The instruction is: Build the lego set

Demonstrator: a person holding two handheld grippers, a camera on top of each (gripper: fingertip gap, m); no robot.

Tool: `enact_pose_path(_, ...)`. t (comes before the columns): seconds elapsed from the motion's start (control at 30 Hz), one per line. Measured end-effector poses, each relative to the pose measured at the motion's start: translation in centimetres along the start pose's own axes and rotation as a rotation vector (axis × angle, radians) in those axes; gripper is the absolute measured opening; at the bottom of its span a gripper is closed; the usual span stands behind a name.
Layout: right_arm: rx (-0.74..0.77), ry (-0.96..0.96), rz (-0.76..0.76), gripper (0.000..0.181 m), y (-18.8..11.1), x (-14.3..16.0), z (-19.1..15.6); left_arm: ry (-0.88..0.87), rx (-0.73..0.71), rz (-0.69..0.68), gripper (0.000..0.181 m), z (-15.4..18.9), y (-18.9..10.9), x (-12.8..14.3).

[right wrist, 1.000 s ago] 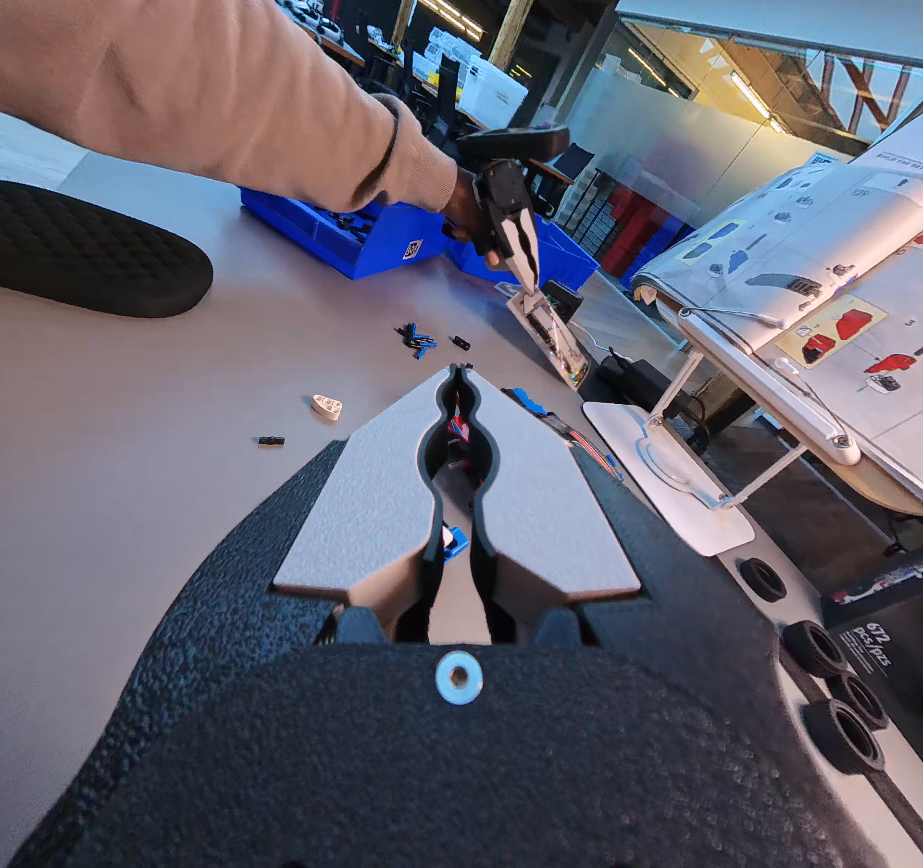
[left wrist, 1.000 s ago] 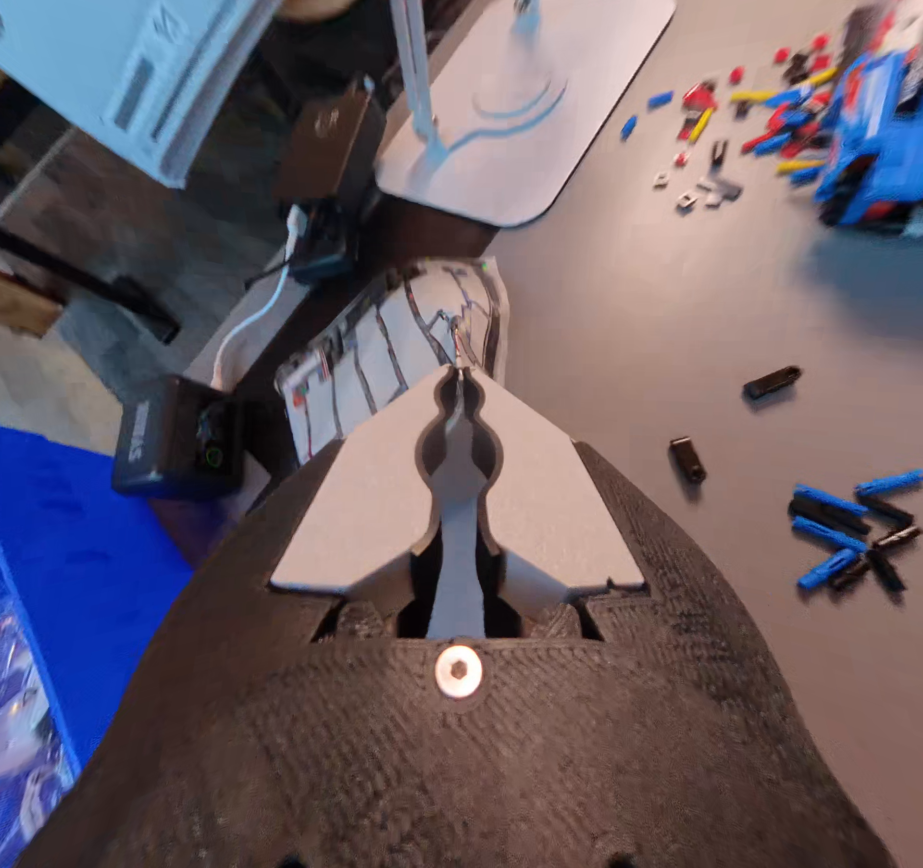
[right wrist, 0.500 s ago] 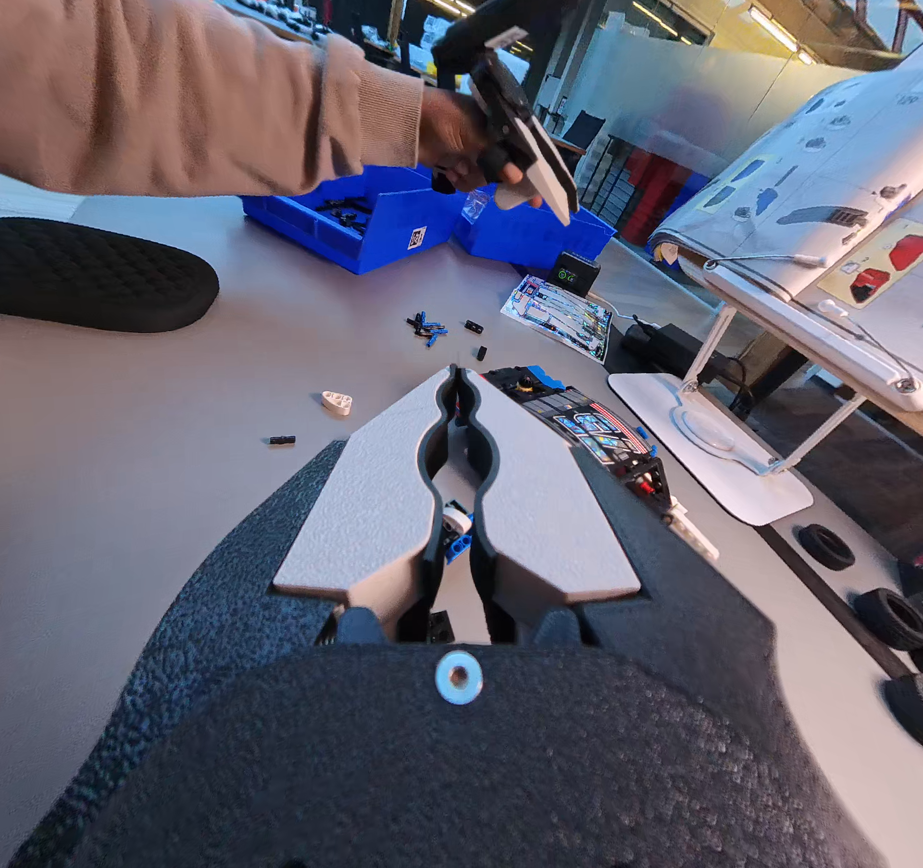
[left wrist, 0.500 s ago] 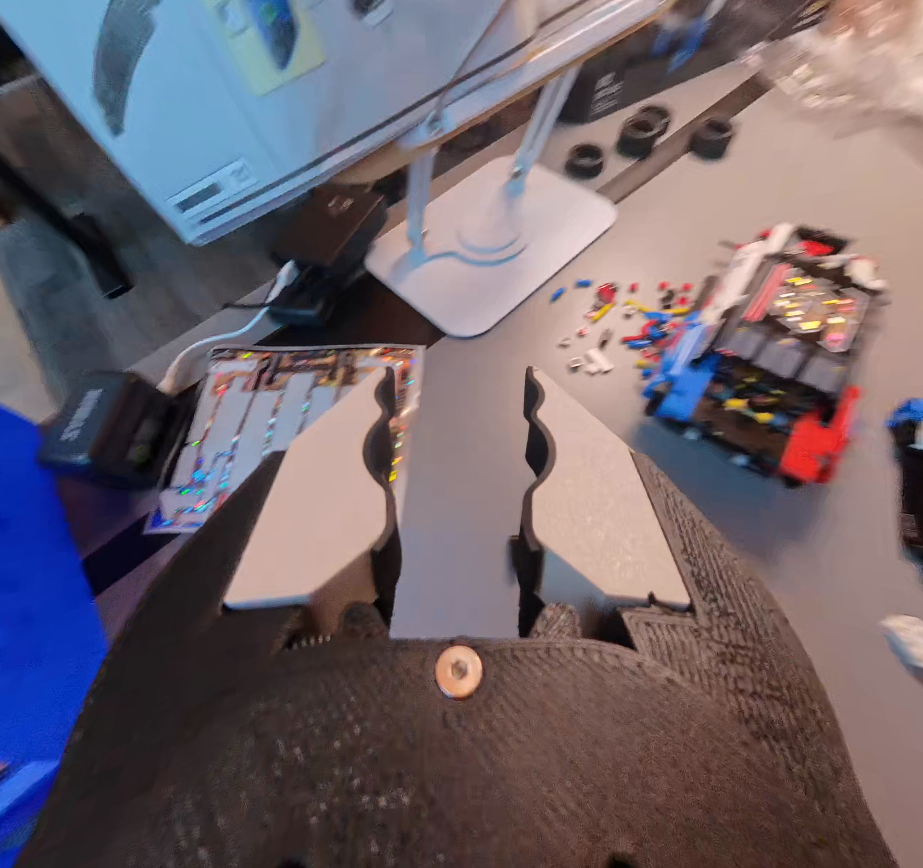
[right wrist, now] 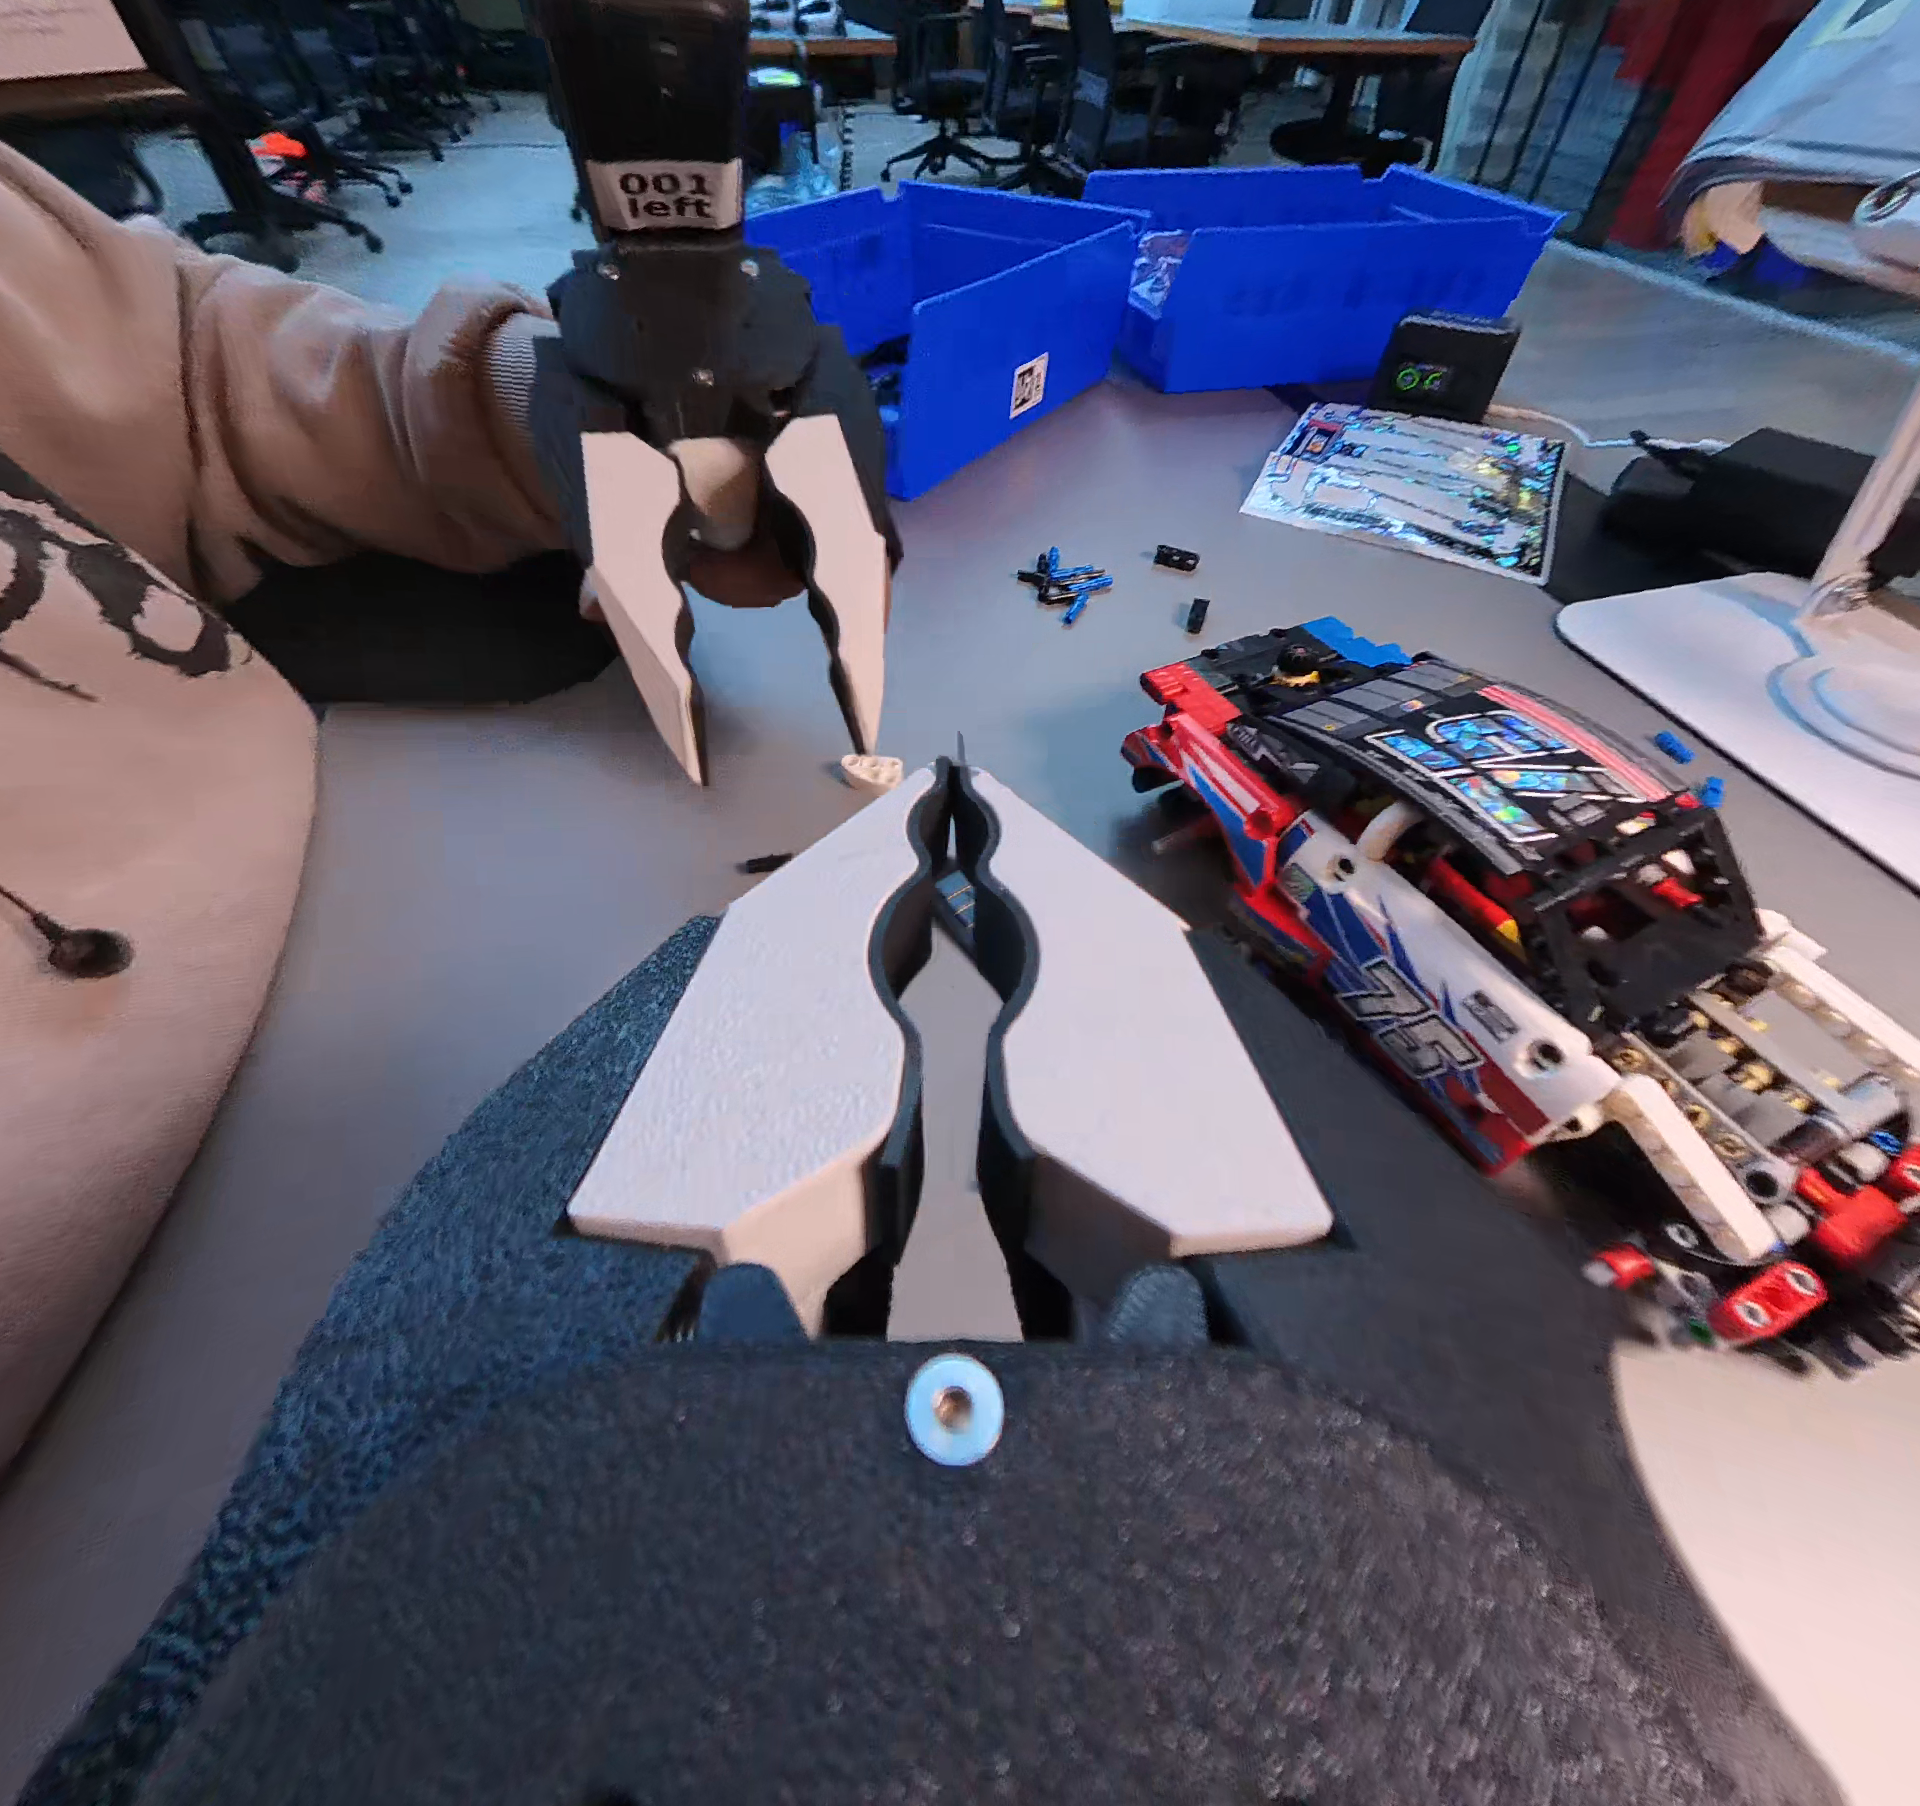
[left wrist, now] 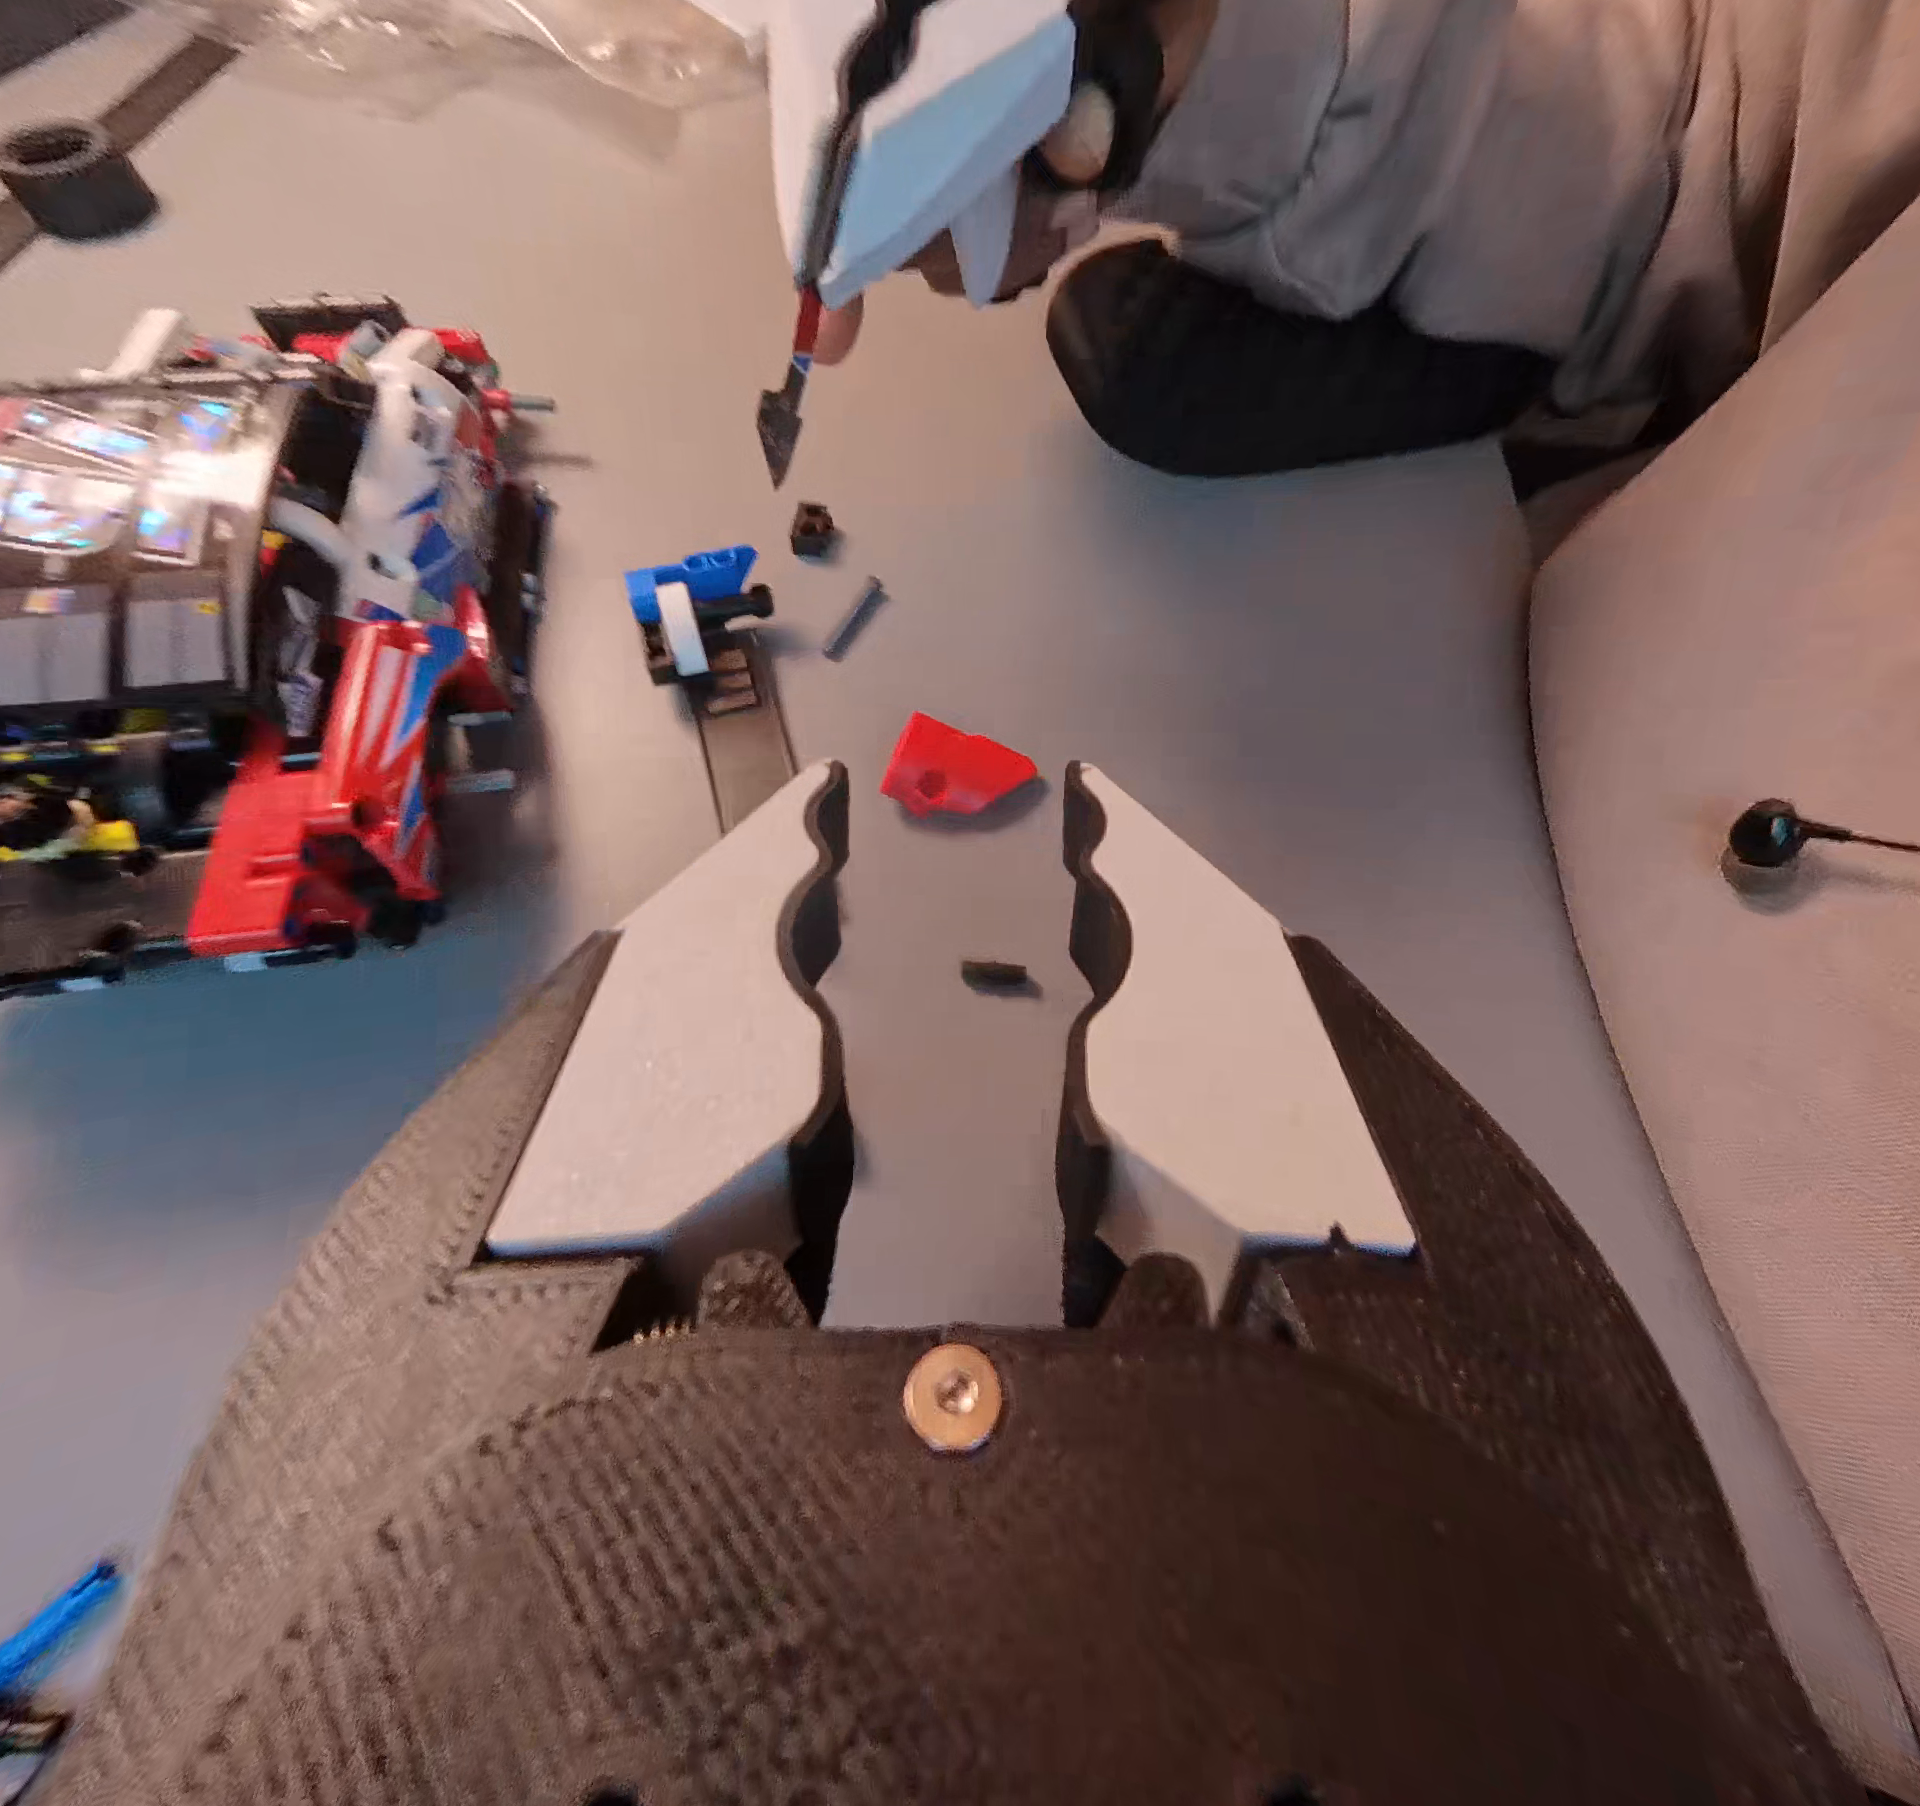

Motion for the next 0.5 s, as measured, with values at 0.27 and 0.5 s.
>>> enact_pose_path(0.27,-0.248,0.169,-0.121,0.000,1.4,2.1,-1.9,0.157,-0.043,-0.147,0.056,0.1,4.3,0.7)
enact_pose_path(0.5,-0.366,0.317,-0.128,0.000,1.6,2.8,-1.8,0.220,-0.023,-0.202,0.052,0.1,6.1,1.0)
Point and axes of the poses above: each gripper's, where its closed fingertips meet, y out along the fingers, x out of its underside, z = x × y across the jaws, the point moved 1 cm from there along -y, back along the fingers, and after that the axes turned 15 degrees about -z, right-handed, at the moved point
